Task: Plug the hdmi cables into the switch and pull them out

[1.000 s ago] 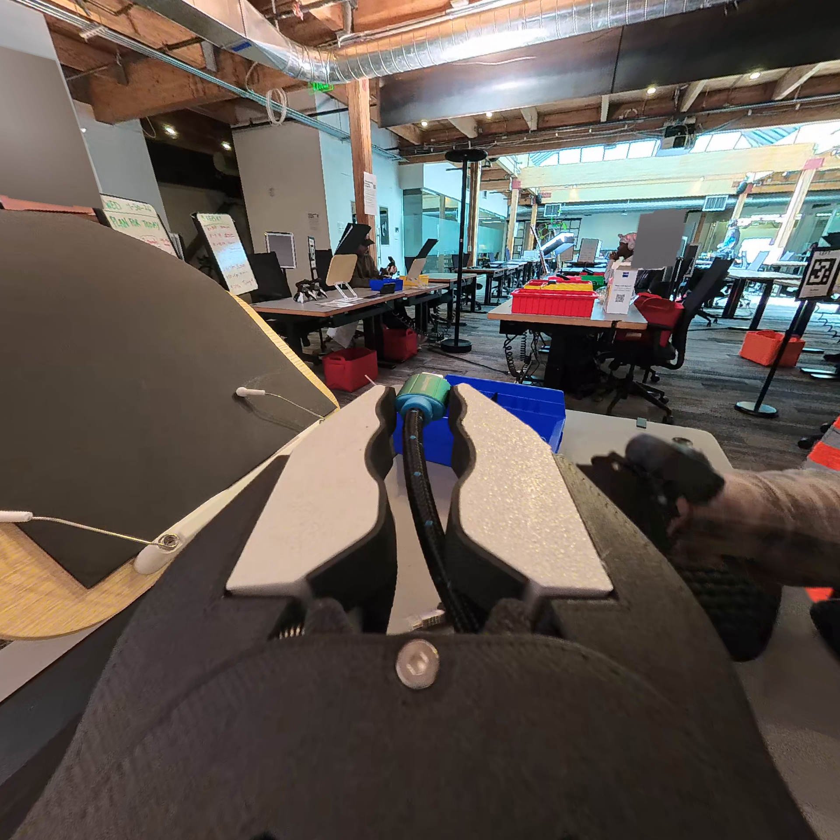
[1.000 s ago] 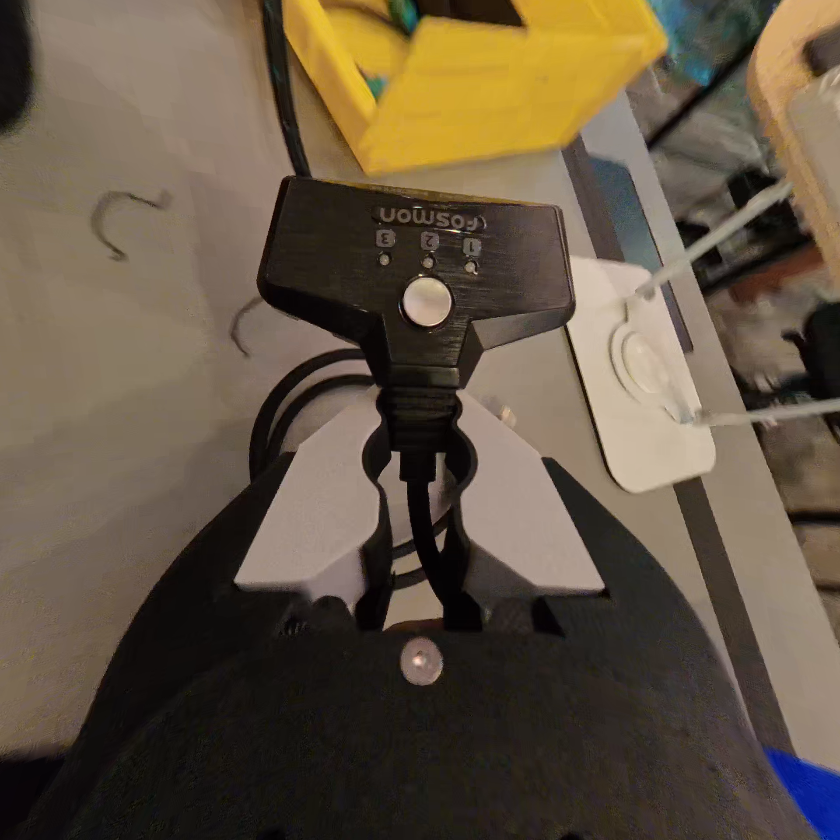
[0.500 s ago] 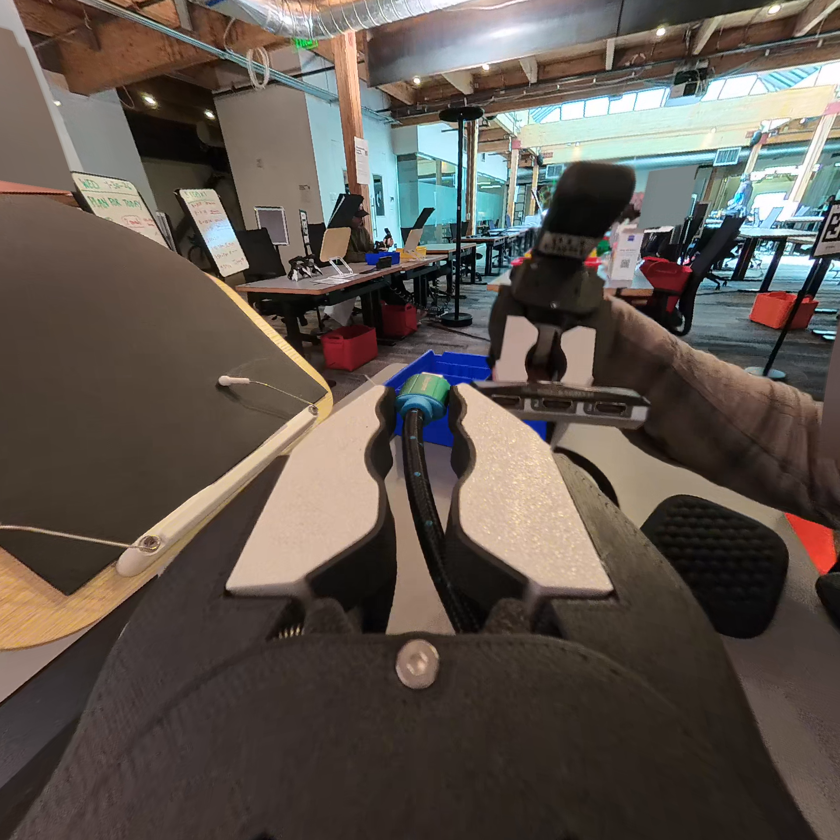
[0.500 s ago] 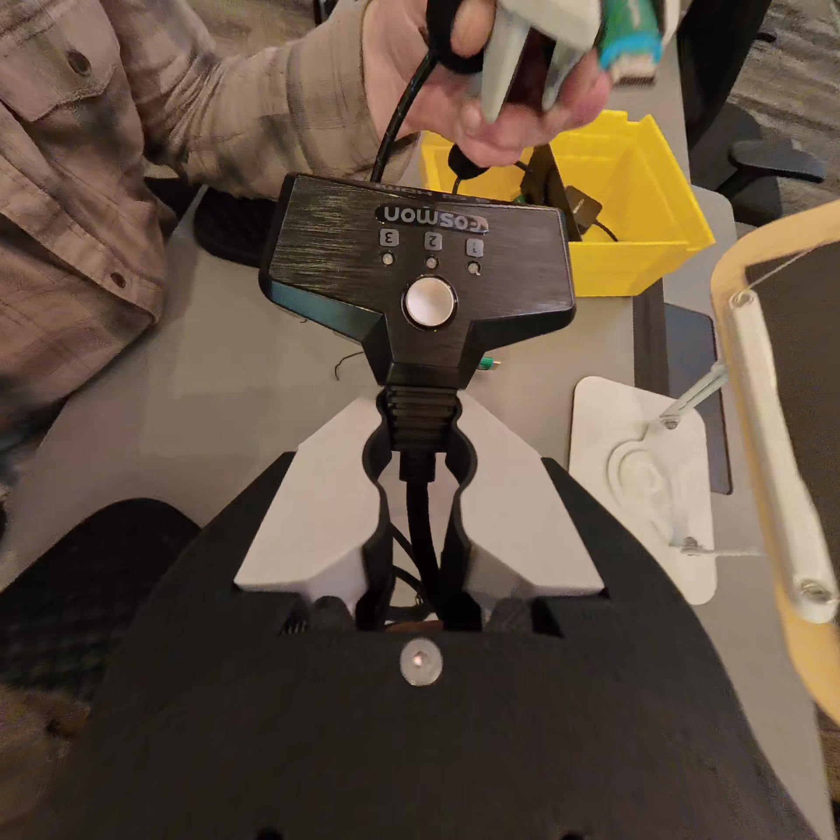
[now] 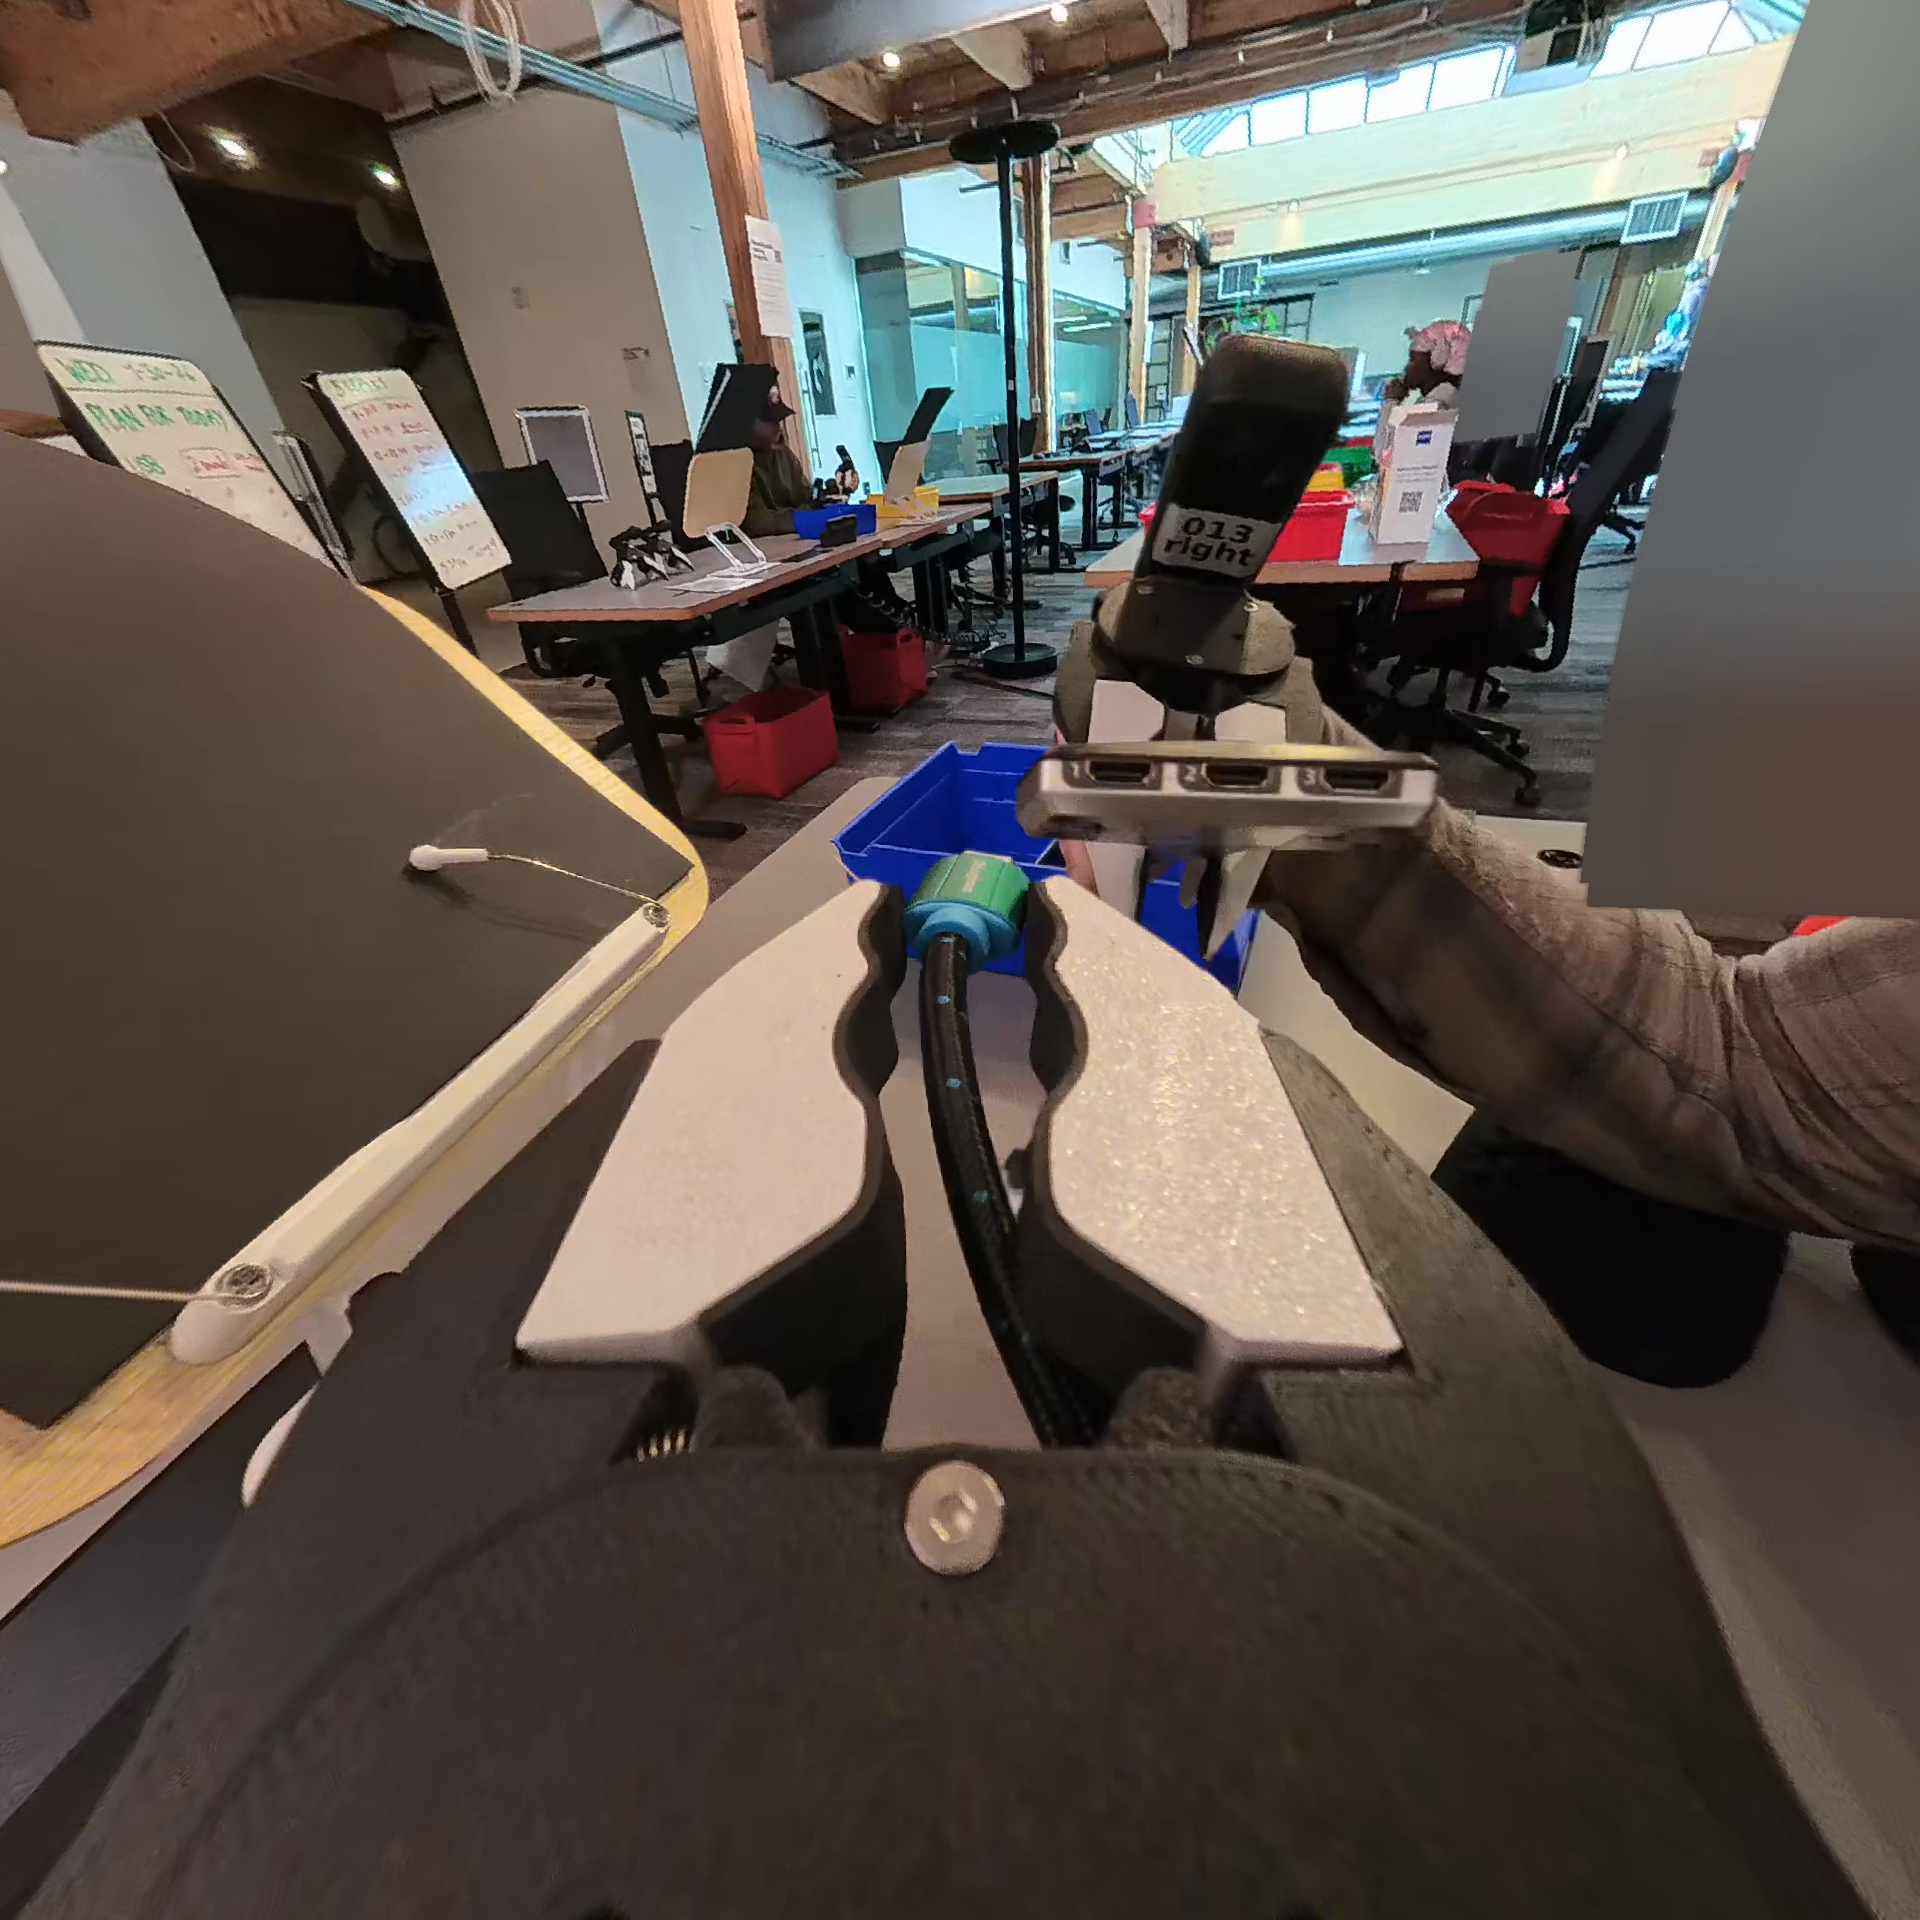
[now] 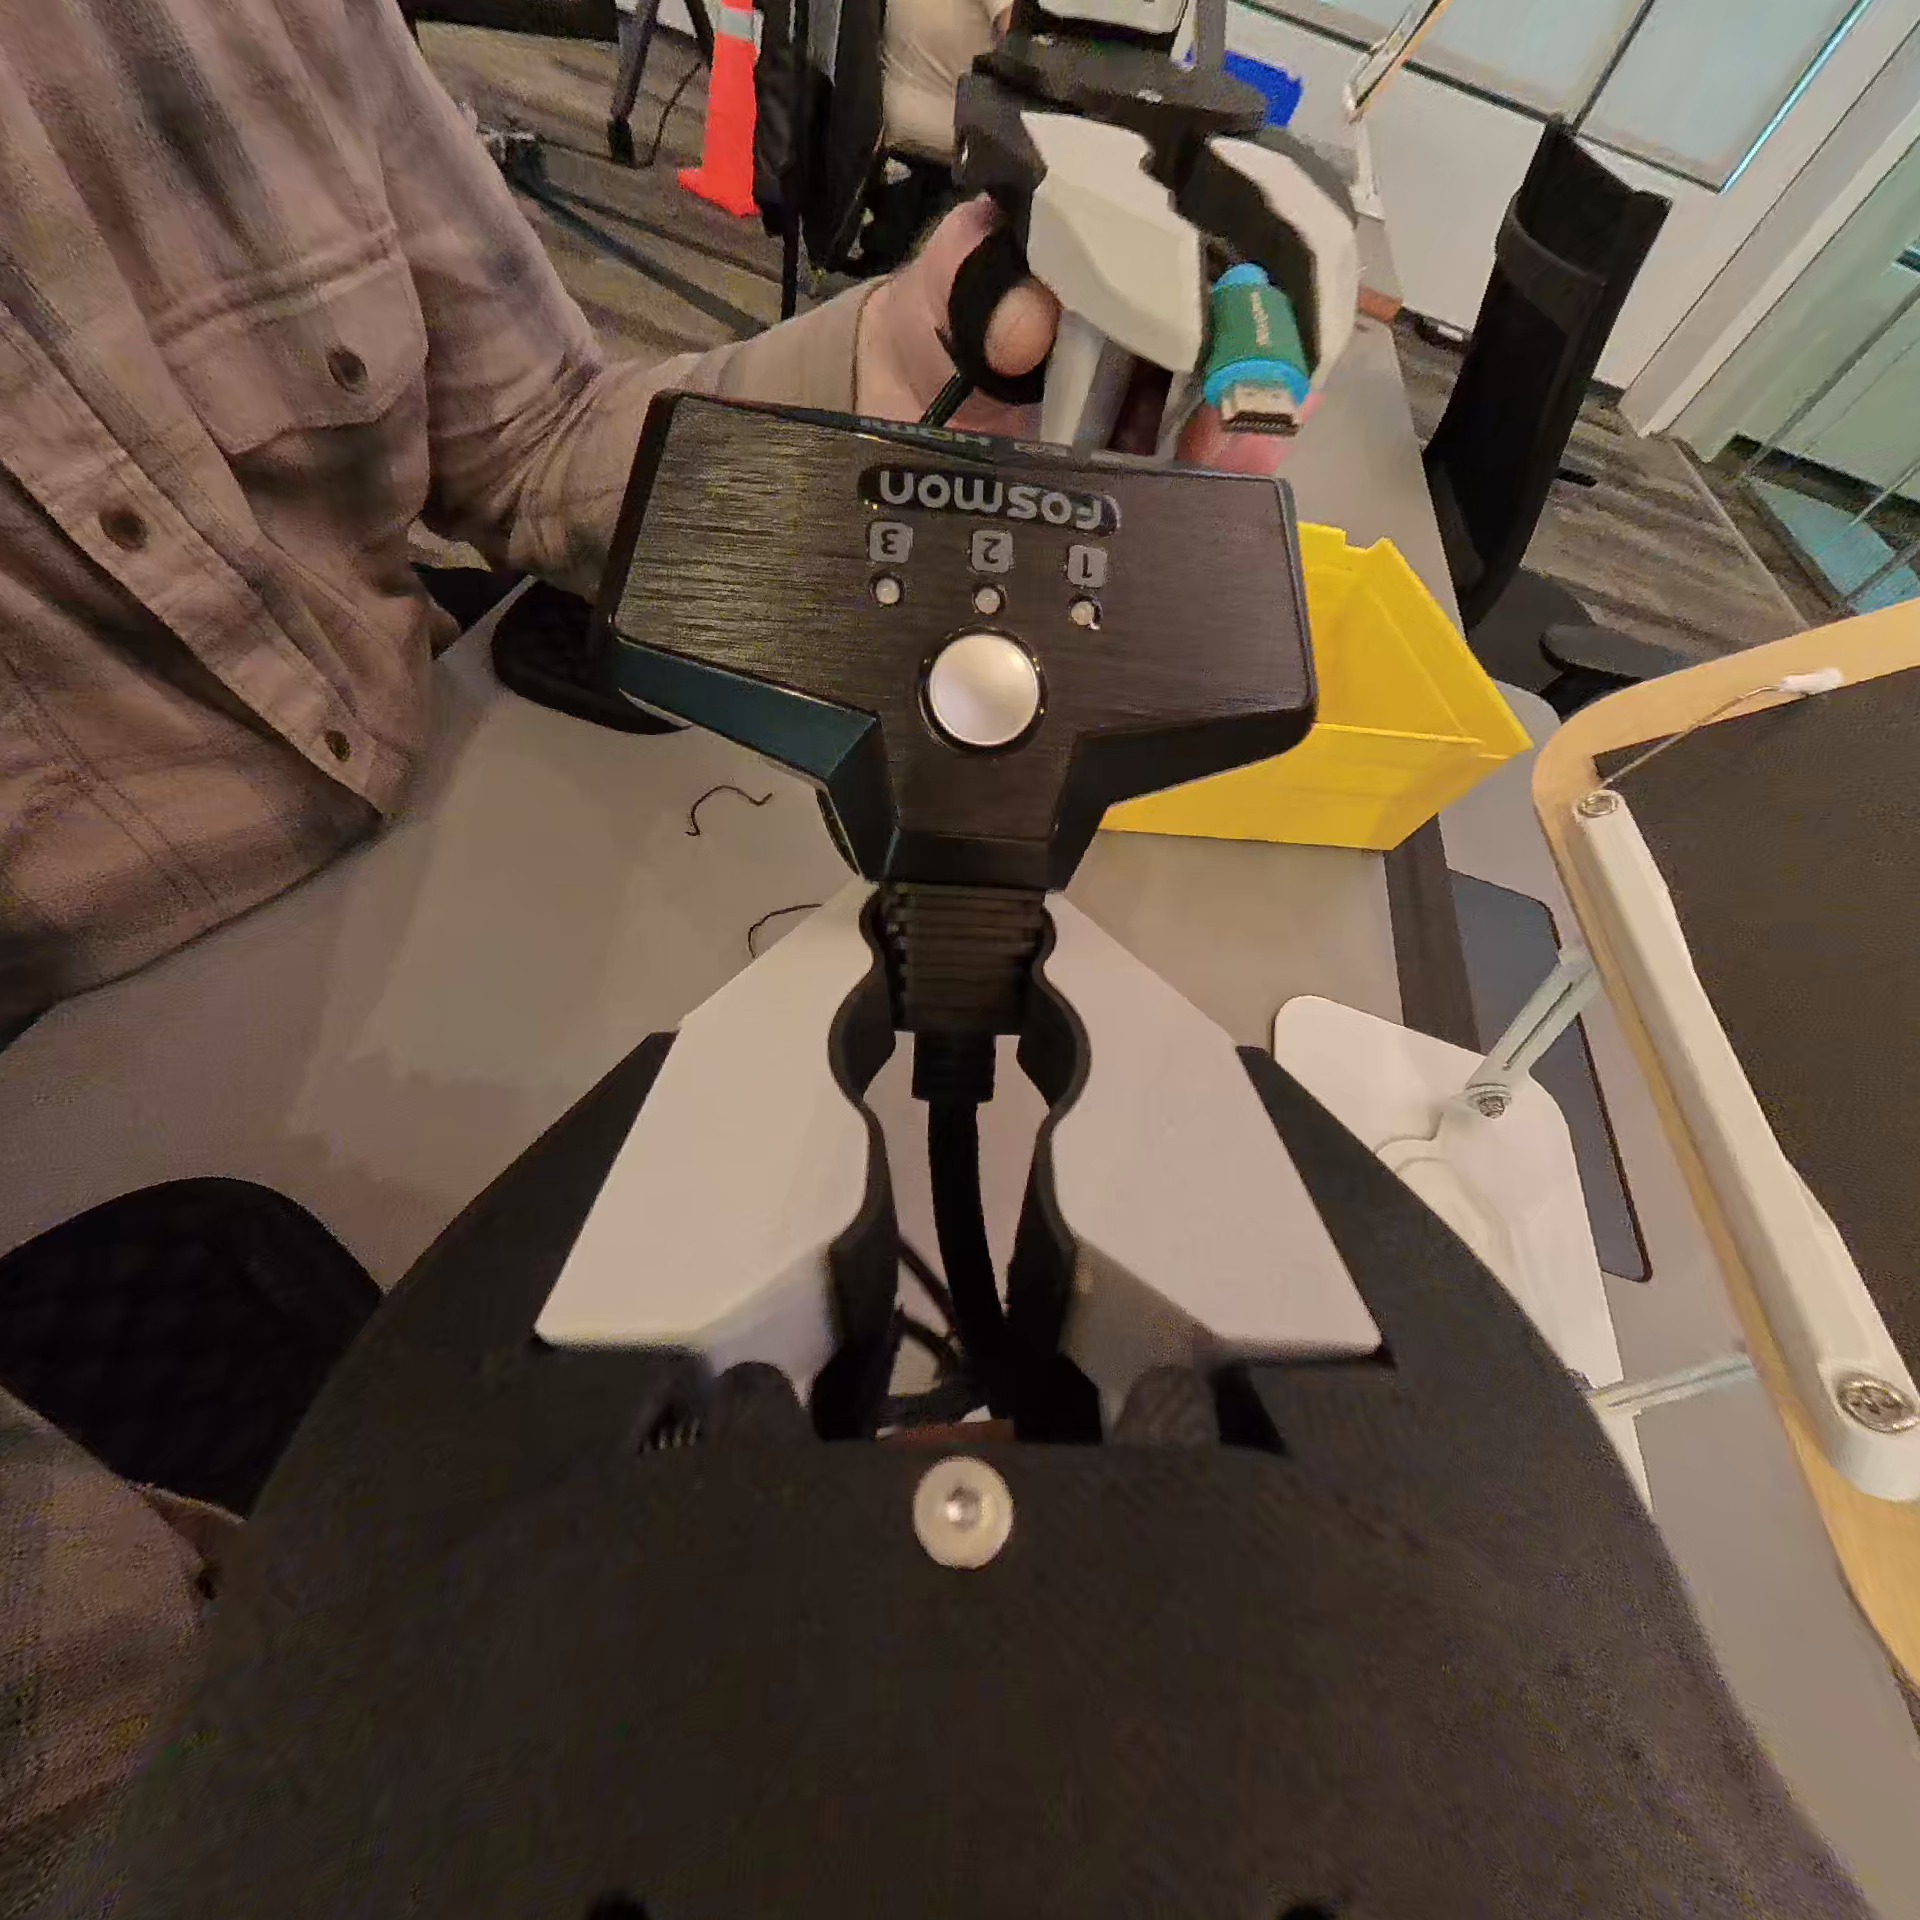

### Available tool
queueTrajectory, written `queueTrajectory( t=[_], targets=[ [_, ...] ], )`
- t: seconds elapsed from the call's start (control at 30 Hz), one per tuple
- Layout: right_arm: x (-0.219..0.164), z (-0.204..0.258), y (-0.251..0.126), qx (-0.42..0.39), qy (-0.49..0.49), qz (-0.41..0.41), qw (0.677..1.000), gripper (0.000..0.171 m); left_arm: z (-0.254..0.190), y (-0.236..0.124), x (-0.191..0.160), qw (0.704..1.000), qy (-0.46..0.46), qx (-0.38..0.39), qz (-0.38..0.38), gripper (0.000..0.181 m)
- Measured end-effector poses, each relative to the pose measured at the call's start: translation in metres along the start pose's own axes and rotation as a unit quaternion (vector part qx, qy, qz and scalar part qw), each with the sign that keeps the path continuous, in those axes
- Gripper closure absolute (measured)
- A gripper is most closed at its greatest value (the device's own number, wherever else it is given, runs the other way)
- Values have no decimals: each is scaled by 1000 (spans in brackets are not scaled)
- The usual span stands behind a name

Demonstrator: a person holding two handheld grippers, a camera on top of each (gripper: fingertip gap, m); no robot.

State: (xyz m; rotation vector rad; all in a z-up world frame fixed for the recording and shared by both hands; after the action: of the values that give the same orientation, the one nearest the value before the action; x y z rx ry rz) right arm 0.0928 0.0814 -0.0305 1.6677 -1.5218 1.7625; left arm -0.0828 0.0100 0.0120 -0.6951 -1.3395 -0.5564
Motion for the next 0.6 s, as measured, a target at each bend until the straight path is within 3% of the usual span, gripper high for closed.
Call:
queueTrajectory(
  t=[0.6],
  targets=[
    [-7, -3, 3, -11, 3, 24, 1000, 155, -5, 8, -4, 1000, -11, -28, 4, 159]
  ],
)
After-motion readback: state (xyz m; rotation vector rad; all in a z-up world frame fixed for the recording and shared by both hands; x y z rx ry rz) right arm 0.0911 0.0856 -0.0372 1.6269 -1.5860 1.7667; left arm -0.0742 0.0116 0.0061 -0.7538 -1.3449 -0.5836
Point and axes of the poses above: each gripper's, where its closed fingertips meet, y out along the fingers, x out of its top, z = x × y across the jaws, the point moved 6 cm from there along -y, back along the fingers, and after that the axes turned 7 degrees about z, right-handed, at the moved point
